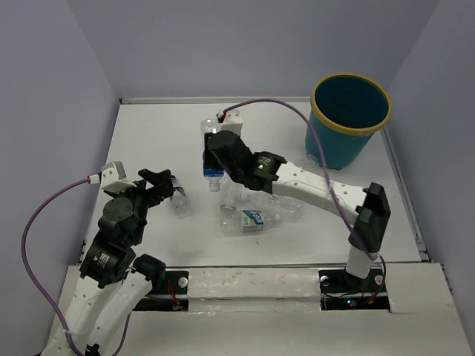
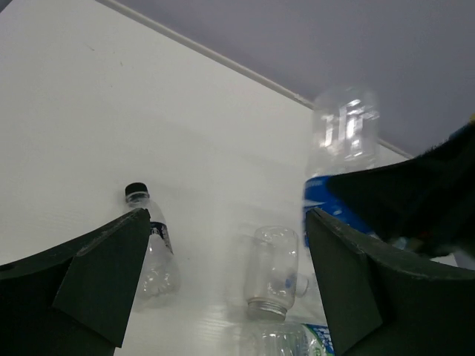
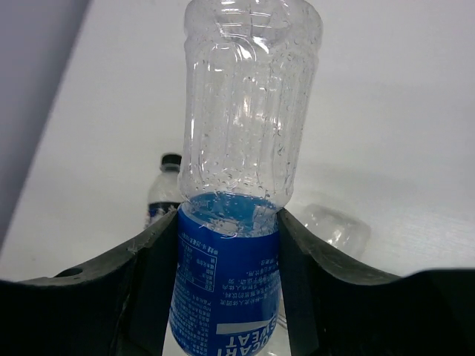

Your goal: Put the plastic bottles in the bin

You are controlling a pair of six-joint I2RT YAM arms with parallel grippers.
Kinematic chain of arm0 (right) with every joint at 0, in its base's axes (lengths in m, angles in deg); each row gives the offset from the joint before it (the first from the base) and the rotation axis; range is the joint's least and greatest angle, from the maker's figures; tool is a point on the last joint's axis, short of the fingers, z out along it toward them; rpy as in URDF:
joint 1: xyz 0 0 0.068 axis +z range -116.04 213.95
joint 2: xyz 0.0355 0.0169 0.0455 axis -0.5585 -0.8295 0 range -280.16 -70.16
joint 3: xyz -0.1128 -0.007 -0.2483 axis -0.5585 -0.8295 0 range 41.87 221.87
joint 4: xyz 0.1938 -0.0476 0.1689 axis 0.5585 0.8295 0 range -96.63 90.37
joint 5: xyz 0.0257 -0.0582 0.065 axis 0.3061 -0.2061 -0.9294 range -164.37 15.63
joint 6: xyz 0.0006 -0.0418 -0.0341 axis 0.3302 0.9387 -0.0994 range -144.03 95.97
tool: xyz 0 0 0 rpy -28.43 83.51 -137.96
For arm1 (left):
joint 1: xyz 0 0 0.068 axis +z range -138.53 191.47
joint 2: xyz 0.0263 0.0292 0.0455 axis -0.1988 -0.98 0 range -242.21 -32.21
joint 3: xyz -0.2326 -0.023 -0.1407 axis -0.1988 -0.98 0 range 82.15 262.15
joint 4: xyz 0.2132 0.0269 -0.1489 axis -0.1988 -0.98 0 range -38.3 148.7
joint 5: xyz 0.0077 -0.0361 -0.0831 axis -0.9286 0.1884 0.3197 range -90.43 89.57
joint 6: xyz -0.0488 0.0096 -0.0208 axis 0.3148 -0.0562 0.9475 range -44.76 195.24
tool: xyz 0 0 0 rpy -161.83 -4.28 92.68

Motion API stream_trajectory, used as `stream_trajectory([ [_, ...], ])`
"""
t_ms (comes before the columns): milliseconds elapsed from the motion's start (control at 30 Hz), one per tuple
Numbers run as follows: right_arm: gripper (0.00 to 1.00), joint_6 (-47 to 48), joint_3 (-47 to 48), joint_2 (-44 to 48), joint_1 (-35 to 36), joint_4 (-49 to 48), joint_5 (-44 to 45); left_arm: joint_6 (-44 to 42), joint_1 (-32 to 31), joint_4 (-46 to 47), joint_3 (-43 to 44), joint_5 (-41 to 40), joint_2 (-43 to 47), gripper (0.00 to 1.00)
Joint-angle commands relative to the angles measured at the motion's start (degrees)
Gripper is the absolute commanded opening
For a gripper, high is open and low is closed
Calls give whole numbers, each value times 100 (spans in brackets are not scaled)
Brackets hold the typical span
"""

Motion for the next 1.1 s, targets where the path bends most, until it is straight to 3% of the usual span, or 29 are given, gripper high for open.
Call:
stream_trajectory([
  [0, 29, 850, -506, 1835, -394, -733, 721, 222, -15, -130, 207, 61, -683, 96],
  [100, 29, 1299, -796, 2670, -920, -848, 722, 433, -15, -305, 312, 298, -1113, 96],
  [200, 29, 1527, -1043, 3706, -2288, -883, 370, 644, -15, -385, 251, 536, -1693, 96],
  [300, 29, 1975, -1113, 3929, -3195, -1093, 405, 1012, 3, -508, 128, 414, -1975, 96],
  [567, 28, 2539, -1412, 3298, -4761, -2393, 459, 2102, 73, -939, -126, -246, -2213, 99],
  [733, 29, 3135, -1588, 2770, -5035, -3456, 633, 2884, 213, -983, -390, -519, -2774, 99],
  [900, 31, 2996, -1605, 2383, -5229, -3607, 388, 3044, 512, -869, -294, -483, -3645, 99],
  [1000, 57, 2646, -1886, 2530, -5229, -3546, 116, 3035, 583, -772, -241, -597, -3952, 99],
  [1033, 74, 2540, -2009, 2532, -5229, -3529, 28, 3035, 583, -737, -267, -607, -3988, 99],
  [1067, 99, 2295, -2149, 2680, -5229, -3381, -95, 3027, 600, -545, -346, -589, -4023, 99],
])
